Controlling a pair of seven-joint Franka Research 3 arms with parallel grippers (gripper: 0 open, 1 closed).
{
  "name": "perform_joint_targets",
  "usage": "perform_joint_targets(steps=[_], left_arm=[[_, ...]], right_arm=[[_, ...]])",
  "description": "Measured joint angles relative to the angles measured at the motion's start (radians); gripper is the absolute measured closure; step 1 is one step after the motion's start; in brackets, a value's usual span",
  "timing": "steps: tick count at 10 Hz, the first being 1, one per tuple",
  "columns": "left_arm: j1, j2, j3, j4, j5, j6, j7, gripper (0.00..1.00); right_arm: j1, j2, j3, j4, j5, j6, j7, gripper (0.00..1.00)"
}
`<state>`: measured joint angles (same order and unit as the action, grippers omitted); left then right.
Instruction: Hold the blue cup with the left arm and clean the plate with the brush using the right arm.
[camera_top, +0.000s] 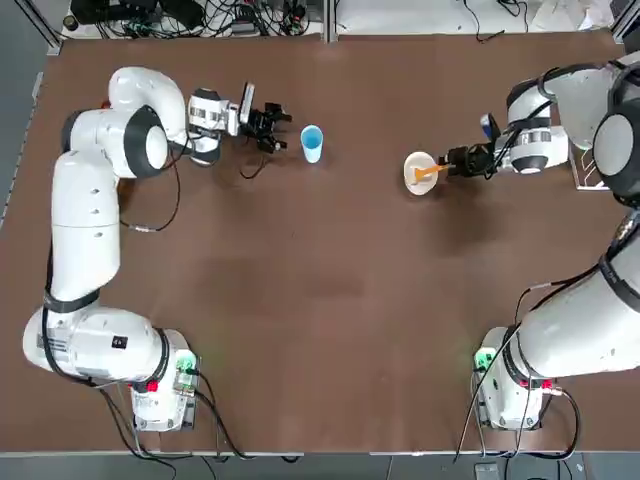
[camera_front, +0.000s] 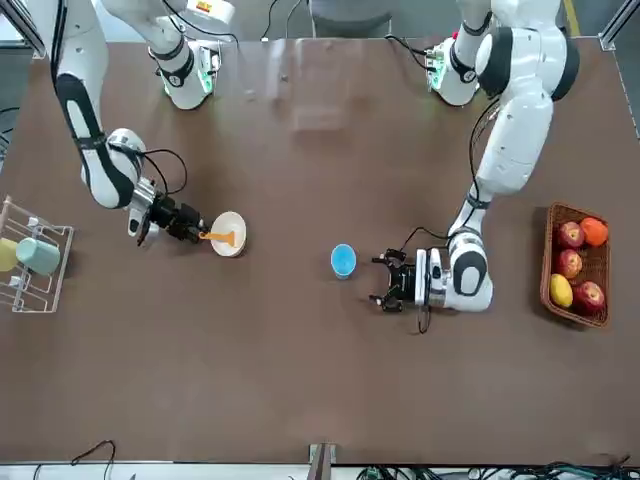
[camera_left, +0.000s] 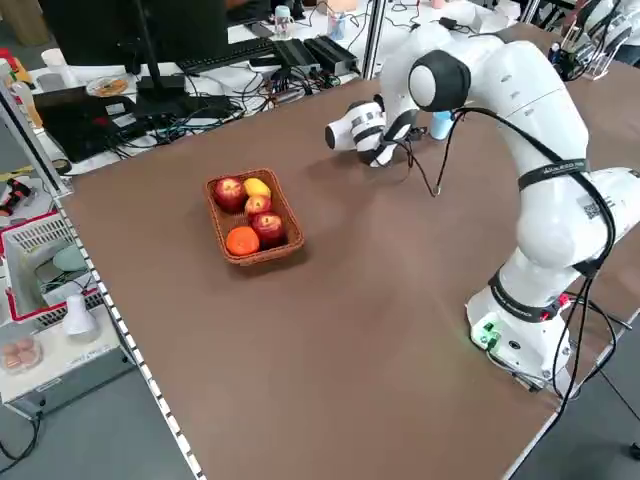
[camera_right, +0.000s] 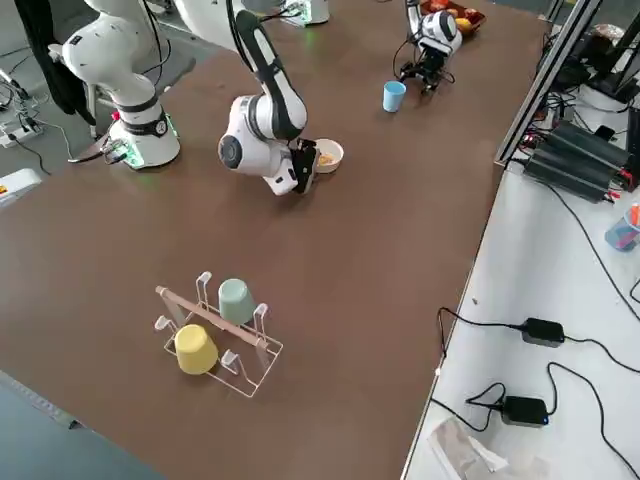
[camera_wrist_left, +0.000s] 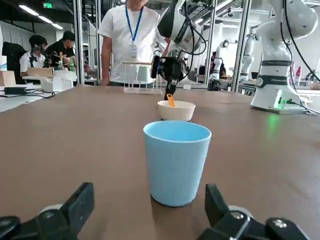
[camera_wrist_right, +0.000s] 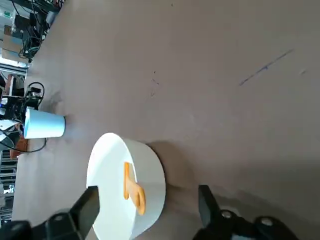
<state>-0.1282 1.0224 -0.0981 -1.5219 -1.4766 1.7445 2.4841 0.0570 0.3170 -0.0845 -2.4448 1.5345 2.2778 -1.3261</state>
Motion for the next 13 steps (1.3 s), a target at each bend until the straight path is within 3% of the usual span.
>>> perform_joint_targets(steps=[8,9,13], left_arm=[[-0.081,0.005,0.0,-0.021,-0.045,0.0,0.0,0.01],[-0.087,0.009,0.0,-0.023,-0.047,0.001,0.0,0.01],[-0.089,0.026,0.002,-0.02,-0.058,0.003,0.002,0.01]], right_arm=[[0.007,0.0,0.005,0.0,0.001,-0.002,-0.001,0.26],[0.01,0.0,0.006,0.0,0.001,-0.002,-0.001,0.31],[0.013,0.0,0.006,0.0,0.001,-0.003,-0.002,0.39]])
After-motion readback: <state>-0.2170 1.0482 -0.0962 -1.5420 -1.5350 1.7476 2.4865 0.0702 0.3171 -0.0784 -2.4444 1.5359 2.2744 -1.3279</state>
